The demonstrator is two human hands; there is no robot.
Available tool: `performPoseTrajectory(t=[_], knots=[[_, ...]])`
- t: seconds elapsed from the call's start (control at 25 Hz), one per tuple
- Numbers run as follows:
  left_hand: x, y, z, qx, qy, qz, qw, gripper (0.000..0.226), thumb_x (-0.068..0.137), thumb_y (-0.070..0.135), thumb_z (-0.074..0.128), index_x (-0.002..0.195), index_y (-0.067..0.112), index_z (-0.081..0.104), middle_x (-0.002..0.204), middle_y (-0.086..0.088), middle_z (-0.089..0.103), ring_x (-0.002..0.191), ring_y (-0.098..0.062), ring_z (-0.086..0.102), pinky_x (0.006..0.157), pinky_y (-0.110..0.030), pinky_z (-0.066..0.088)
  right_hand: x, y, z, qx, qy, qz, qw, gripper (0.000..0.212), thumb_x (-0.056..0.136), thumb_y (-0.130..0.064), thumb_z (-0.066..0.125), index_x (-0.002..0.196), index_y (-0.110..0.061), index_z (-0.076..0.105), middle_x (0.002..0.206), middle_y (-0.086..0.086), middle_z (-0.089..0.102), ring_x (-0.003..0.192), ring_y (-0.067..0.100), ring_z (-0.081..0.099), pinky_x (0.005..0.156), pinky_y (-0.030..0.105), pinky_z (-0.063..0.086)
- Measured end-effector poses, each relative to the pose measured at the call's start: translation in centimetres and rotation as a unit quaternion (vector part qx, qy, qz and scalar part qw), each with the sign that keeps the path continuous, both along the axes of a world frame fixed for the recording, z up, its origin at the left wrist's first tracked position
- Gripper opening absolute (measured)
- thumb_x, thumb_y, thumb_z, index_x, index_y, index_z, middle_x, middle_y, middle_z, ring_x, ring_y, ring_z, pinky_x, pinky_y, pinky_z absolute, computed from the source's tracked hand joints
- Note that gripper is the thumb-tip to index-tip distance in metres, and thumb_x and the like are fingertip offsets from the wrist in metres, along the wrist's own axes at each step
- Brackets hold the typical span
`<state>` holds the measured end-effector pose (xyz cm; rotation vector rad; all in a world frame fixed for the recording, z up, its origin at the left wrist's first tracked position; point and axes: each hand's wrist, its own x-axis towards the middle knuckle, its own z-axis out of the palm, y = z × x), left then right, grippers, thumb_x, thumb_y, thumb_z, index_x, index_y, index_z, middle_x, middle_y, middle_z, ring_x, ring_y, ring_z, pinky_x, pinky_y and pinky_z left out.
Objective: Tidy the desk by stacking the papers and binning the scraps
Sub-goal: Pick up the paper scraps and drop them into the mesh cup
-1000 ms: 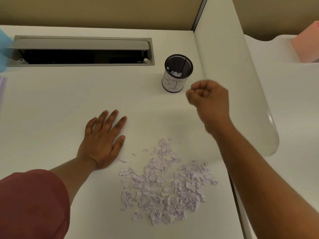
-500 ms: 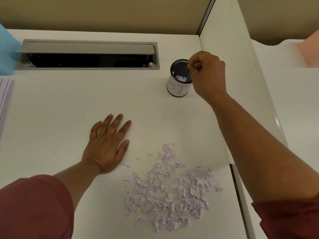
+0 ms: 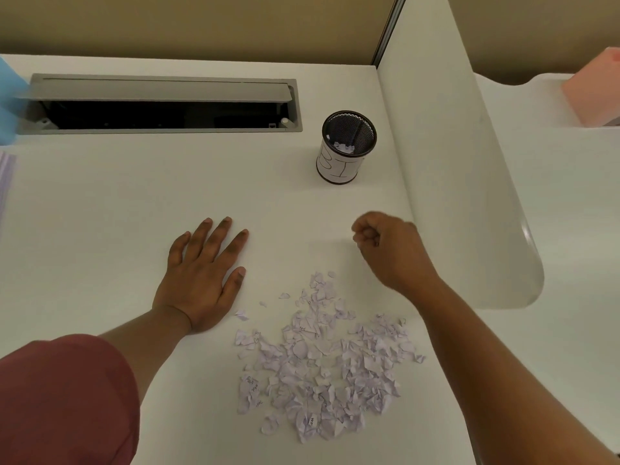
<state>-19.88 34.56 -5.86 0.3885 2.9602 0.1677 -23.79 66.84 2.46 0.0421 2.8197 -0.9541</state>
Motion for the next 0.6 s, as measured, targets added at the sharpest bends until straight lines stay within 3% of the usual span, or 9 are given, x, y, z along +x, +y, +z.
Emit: performPoseTrajectory(t=[0.08,0.16,0.28,0.44,0.6], knots=[[0.0,0.0,0.0,0.005,0.004,0.000,1.000,0.063,0.101,0.051,0.019,0.162,0.033,0.016,0.170,0.000,0.011,0.157,-0.026,0.006,0.124,-0.050,0.009,2.4,0.7,-1.3,0.009,-0.039,0.008,0.999,0.022,0.092,-0.004,0.062,0.103,-0.021,0.071,0.086,-0.012,0.068,0.079,-0.001,0.064,0.076,0.016,0.052],[0.0,0.0,0.0,0.009,0.006,0.000,1.000,0.063,0.101,0.051,0.020,0.161,0.033,0.017,0.170,0.000,0.012,0.156,-0.026,0.007,0.124,-0.049,0.008,3.9,0.9,-2.0,0.012,-0.059,0.019,0.998,0.021,0.092,-0.004,0.063,0.105,-0.019,0.071,0.089,-0.008,0.070,0.084,0.007,0.067,0.083,0.028,0.057],[0.0,-0.1,-0.1,0.008,0.009,-0.001,1.000,0.064,0.100,0.051,0.021,0.161,0.032,0.019,0.170,0.000,0.013,0.156,-0.027,0.008,0.123,-0.050,0.010,4.8,0.6,-2.4,0.006,-0.049,0.027,0.998,0.019,0.090,-0.005,0.067,0.105,-0.016,0.071,0.091,-0.004,0.072,0.083,0.013,0.068,0.084,0.032,0.058],[0.0,-0.1,-0.1,0.009,0.013,-0.002,1.000,0.064,0.100,0.051,0.021,0.161,0.032,0.020,0.169,-0.001,0.015,0.156,-0.028,0.010,0.123,-0.050,0.011,5.3,-0.2,-2.7,0.072,0.010,0.067,0.995,0.012,0.092,-0.006,0.062,0.098,-0.013,0.068,0.077,0.001,0.071,0.068,0.021,0.066,0.068,0.038,0.059],[0.0,-0.1,-0.2,0.012,0.011,0.002,1.000,0.064,0.100,0.051,0.021,0.161,0.033,0.019,0.170,0.000,0.013,0.156,-0.027,0.007,0.123,-0.049,0.008,5.1,-1.1,-2.8,0.148,0.026,0.078,0.986,0.015,0.094,-0.003,0.051,0.093,-0.010,0.064,0.060,0.002,0.057,0.051,0.022,0.048,0.053,0.036,0.048]])
